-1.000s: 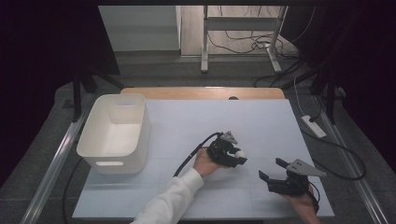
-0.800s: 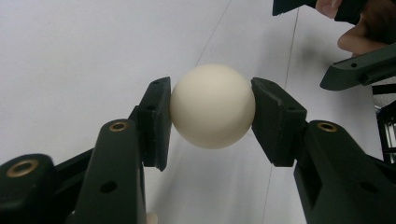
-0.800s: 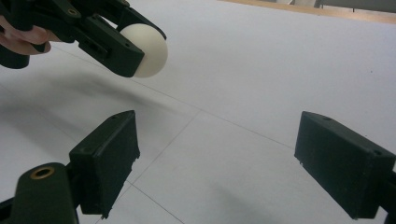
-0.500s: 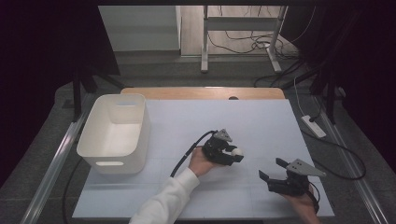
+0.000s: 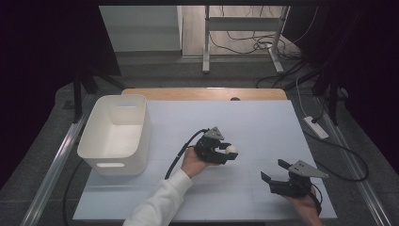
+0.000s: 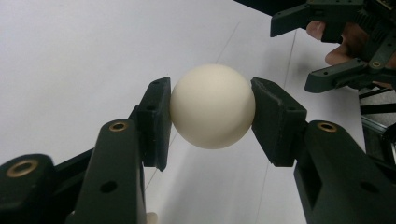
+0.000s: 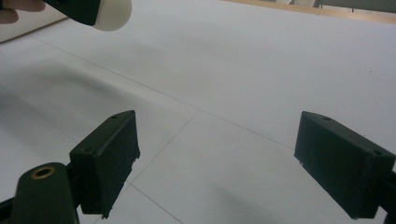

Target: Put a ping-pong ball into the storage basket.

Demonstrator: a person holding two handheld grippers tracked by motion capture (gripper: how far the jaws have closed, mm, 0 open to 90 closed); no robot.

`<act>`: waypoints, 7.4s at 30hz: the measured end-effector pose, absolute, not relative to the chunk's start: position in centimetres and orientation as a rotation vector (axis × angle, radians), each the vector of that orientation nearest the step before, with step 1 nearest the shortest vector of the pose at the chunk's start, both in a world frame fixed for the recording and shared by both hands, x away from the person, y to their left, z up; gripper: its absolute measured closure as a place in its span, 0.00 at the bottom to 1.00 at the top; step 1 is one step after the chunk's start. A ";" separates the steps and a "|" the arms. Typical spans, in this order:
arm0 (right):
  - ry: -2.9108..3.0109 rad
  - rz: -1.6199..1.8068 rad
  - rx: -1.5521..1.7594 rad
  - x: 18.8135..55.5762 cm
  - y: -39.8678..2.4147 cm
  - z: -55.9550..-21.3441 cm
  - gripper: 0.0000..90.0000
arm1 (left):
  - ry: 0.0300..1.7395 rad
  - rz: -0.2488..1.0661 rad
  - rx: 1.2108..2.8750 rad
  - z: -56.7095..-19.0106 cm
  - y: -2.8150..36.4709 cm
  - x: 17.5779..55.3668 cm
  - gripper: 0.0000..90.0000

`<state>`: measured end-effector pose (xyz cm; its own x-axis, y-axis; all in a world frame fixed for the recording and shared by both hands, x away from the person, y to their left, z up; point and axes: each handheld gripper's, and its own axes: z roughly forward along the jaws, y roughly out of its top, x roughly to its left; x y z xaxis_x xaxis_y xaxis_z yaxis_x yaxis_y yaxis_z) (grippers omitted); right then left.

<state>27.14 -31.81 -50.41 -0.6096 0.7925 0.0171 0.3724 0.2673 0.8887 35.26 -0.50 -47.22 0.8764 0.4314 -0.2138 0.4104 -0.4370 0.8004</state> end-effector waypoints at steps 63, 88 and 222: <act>2.110 1.291 1.058 27.2 -31.7 -50.5 0.15 | 0.676 0.130 1.977 -44.3 5.1 34.3 0.57; 2.108 1.287 1.058 27.3 -31.8 -50.5 0.15 | 0.692 0.201 1.921 -42.0 7.4 33.8 0.57; 2.094 1.290 1.064 27.3 -31.8 -50.3 0.16 | 1.090 0.546 1.754 -37.4 23.1 34.7 0.56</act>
<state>27.30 -31.81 -50.33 -0.5965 0.8025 0.0141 0.3735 0.2620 0.8898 34.73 23.12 -37.44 0.4998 0.8593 -0.1084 0.4274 -0.1358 0.8938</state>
